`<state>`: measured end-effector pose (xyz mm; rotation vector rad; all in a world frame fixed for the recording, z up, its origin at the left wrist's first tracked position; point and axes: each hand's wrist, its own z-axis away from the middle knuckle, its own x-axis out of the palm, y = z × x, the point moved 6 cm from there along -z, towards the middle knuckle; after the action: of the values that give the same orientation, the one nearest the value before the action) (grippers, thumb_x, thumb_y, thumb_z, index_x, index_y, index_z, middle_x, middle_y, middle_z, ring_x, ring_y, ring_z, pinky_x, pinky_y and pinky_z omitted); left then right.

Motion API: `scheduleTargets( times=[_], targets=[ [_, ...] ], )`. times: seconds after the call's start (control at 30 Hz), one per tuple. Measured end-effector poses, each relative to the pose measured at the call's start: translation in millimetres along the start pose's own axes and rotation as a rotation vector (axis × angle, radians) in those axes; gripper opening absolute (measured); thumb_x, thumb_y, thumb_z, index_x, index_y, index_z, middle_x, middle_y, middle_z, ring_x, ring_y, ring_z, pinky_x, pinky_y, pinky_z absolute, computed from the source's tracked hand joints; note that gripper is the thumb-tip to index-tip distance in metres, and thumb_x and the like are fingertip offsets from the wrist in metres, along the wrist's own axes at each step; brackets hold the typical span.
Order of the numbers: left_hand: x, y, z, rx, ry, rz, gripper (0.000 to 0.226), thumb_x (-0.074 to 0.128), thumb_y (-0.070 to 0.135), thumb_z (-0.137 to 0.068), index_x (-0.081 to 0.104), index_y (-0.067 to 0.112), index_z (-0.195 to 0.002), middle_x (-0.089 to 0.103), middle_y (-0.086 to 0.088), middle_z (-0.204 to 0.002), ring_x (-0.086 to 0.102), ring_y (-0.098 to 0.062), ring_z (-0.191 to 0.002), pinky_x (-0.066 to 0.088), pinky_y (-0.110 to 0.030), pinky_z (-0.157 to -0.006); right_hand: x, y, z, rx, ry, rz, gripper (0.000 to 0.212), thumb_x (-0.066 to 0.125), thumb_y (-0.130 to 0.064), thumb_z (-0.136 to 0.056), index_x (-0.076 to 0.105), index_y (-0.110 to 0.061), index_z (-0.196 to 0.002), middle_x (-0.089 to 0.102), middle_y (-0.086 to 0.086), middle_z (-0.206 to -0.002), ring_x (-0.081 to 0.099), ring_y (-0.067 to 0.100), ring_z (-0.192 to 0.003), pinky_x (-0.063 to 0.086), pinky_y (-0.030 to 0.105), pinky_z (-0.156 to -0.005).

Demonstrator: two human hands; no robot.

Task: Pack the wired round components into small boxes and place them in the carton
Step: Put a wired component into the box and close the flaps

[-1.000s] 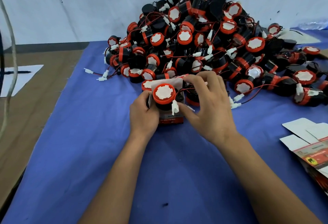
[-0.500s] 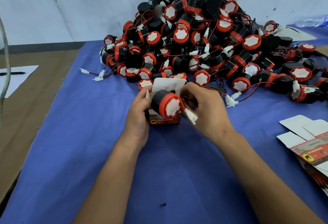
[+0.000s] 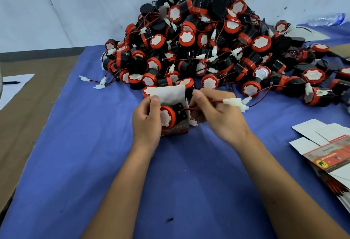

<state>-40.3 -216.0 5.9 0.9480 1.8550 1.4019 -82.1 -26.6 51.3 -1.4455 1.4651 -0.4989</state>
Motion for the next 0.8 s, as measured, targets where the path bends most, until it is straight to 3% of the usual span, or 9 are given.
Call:
scheduleTargets(
  times=[0.13, 0.2, 0.23, 0.3, 0.4, 0.47, 0.53, 0.63, 0.8],
  targets=[
    [-6, -3, -3, 0.017, 0.097, -0.1, 0.058, 0.044, 0.034, -0.109, 0.048, 0.034, -0.051, 0.047, 0.014, -0.049, 0.041, -0.004, -0.047, 0.032, -0.014, -0.046, -33, 28, -2, 0.376, 0.379, -0.336, 0.027, 0.058, -0.026, -0.105, 0.07, -0.008, -0.089, 0.073, 0.016, -0.075, 0.066, 0.022, -0.061, 0.058, 0.034, -0.06],
    [-11, -6, -5, -0.022, 0.145, -0.095, 0.057, 0.045, 0.036, -0.108, 0.045, 0.031, -0.051, 0.046, 0.015, -0.049, 0.041, -0.003, -0.046, 0.032, -0.014, -0.046, -50, 47, 2, 0.555, 0.572, -0.569, 0.013, 0.067, -0.013, -0.099, 0.065, -0.002, -0.106, 0.075, 0.019, -0.089, 0.068, 0.021, -0.069, 0.062, 0.032, -0.067],
    [-12, -7, -5, -0.046, 0.157, -0.091, 0.057, 0.046, 0.038, -0.108, 0.045, 0.031, -0.051, 0.046, 0.015, -0.049, 0.041, -0.003, -0.047, 0.032, -0.014, -0.047, -55, 56, 5, 0.615, 0.653, -0.686, 0.021, 0.071, -0.006, -0.095, 0.061, 0.003, -0.112, 0.074, 0.022, -0.1, 0.071, 0.021, -0.077, 0.064, 0.032, -0.073],
    [-12, -7, -5, -0.077, 0.167, -0.093, 0.052, 0.047, 0.043, -0.106, 0.048, 0.031, -0.055, 0.05, 0.016, -0.053, 0.045, -0.002, -0.051, 0.037, -0.02, -0.052, -63, 67, 11, 0.64, 0.826, -0.792, 0.022, 0.075, 0.001, -0.089, 0.056, 0.0, -0.102, 0.069, 0.022, -0.112, 0.07, 0.023, -0.089, 0.063, 0.03, -0.081],
    [-12, -4, -4, -0.1, 0.191, -0.08, 0.037, 0.055, 0.054, -0.095, 0.062, 0.024, -0.075, 0.067, 0.011, -0.075, 0.067, -0.011, -0.077, 0.057, -0.044, -0.07, -89, 39, 18, 0.414, 1.059, -0.195, 0.035, 0.077, -0.016, -0.086, 0.043, -0.016, -0.095, 0.057, 0.015, -0.105, 0.056, 0.014, -0.08, 0.055, 0.027, -0.073],
    [-11, -1, -2, -0.111, 0.198, -0.077, 0.04, 0.059, 0.057, -0.087, 0.067, 0.018, -0.086, 0.072, -0.002, -0.087, 0.071, -0.026, -0.089, 0.06, -0.055, -0.081, -82, -5, 12, -0.031, 0.928, 0.213, 0.025, 0.071, -0.021, -0.09, 0.048, -0.014, -0.096, 0.056, 0.014, -0.098, 0.052, 0.02, -0.079, 0.048, 0.038, -0.072],
    [-10, 2, 0, -0.103, 0.198, -0.08, 0.046, 0.062, 0.055, -0.085, 0.065, 0.01, -0.088, 0.071, -0.013, -0.091, 0.069, -0.033, -0.088, 0.058, -0.059, -0.078, -40, -29, 3, -0.273, 0.51, 0.419, 0.017, 0.067, -0.028, -0.097, 0.06, -0.012, -0.101, 0.06, 0.001, -0.093, 0.056, 0.023, -0.085, 0.048, 0.043, -0.075],
    [-9, 4, 2, -0.09, 0.188, -0.106, 0.047, 0.065, 0.053, -0.082, 0.066, 0.006, -0.091, 0.071, -0.016, -0.092, 0.068, -0.036, -0.089, 0.057, -0.058, -0.077, 14, -31, 4, -0.145, 0.059, 0.515, 0.035, 0.061, -0.055, -0.097, 0.067, -0.023, -0.11, 0.065, -0.01, -0.077, 0.061, 0.012, -0.072, 0.053, 0.041, -0.067],
    [-9, 6, 2, -0.086, 0.167, -0.102, 0.04, 0.074, 0.042, -0.083, 0.068, 0.004, -0.096, 0.071, -0.021, -0.093, 0.067, -0.042, -0.088, 0.059, -0.057, -0.073, 15, -43, 8, -0.186, 0.021, 0.462, 0.035, 0.054, -0.059, -0.098, 0.066, -0.027, -0.103, 0.063, -0.008, -0.06, 0.057, 0.01, -0.055, 0.05, 0.038, -0.055]
  ],
)
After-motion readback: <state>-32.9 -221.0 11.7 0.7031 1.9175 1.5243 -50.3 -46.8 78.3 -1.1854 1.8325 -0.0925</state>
